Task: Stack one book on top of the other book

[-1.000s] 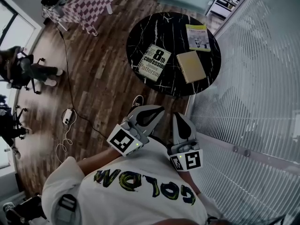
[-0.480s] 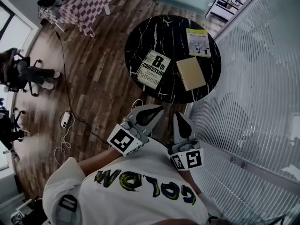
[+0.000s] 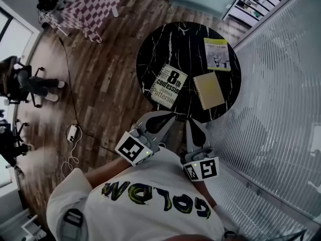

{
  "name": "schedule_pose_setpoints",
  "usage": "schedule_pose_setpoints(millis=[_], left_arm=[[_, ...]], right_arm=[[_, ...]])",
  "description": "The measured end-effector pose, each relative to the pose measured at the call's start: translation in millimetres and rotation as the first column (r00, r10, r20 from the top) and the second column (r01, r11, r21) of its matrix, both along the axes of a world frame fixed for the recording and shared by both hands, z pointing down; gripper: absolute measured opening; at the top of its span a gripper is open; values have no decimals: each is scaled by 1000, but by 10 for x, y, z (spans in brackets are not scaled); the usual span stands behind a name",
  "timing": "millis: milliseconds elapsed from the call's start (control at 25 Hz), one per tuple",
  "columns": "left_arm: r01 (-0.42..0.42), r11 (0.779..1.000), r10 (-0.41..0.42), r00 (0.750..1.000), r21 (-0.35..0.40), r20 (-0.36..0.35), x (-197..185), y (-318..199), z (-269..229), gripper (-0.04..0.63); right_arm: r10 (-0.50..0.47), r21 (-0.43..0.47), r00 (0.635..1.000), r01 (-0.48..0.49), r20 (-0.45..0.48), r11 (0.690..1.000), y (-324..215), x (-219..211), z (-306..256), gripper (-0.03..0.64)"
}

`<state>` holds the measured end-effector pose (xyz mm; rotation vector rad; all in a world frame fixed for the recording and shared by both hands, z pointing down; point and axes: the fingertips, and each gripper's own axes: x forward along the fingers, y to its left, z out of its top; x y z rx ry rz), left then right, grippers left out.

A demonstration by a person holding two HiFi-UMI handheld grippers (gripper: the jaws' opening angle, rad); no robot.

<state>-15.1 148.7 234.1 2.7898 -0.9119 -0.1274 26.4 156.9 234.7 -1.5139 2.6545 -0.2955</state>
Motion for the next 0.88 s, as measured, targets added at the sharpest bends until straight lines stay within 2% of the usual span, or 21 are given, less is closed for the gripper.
schedule_pose_setpoints(millis=[480, 880], left_arm=[[-37, 999, 37, 999, -9, 3, -452, -889, 6, 2], [-71, 997, 71, 997, -44, 6, -666, -1259, 151, 0]], right_arm=[[24, 14, 1000, -23, -21, 1000, -893, -449, -64, 2], [29, 5, 999, -29, -38, 1000, -1280, -707, 23, 2]])
